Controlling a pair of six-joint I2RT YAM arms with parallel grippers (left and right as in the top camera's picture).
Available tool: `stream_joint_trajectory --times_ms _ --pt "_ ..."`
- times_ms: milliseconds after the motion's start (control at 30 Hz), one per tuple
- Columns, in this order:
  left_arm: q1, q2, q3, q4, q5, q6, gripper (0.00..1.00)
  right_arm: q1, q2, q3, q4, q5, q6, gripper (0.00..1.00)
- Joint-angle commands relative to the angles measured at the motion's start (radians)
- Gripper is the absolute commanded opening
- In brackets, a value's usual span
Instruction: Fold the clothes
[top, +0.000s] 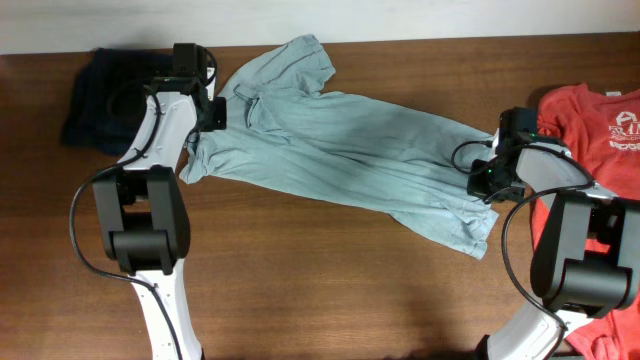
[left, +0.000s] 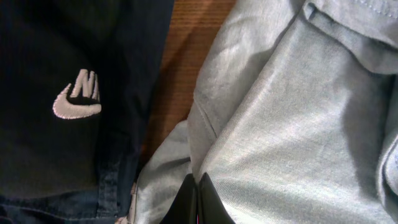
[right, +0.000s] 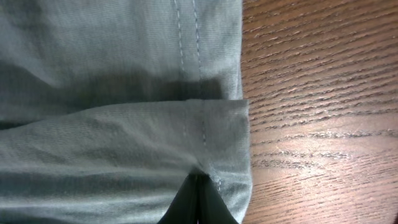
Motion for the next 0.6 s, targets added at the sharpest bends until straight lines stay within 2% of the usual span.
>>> stream_joint_trajectory --times_ms 0,300,333,400,433,500,567 --pt "0.008 0.003 0.024 -0.008 -0.046 0.019 0.01 0.005 0.083 -0.029 0.014 0.021 -0.008 0.04" --pt "0.012 0.003 0.024 -0.017 -0.076 0.019 0.01 0.005 0.083 -0.029 0.014 0.021 -0.008 0.04" --pt "0.012 0.003 0.024 -0.018 -0.075 0.019 0.10 0.005 0.083 -0.029 0.014 0.021 -0.008 0.04" --pt "0.012 0.003 0.024 -0.018 -0.072 0.019 0.43 0.005 0.083 -0.028 0.014 0.021 -0.008 0.04" --pt "0.012 0.003 0.024 -0.014 -0.072 0.019 0.54 0.005 0.083 -0.028 0.017 0.021 -0.008 0.04" --pt "0.012 0.003 0.028 -0.007 -0.072 0.019 0.69 0.005 0.082 -0.019 0.017 0.021 -0.008 0.04" --pt "0.012 0.003 0.049 -0.013 -0.072 0.018 0.77 0.005 0.079 0.011 -0.002 0.021 -0.007 0.04"
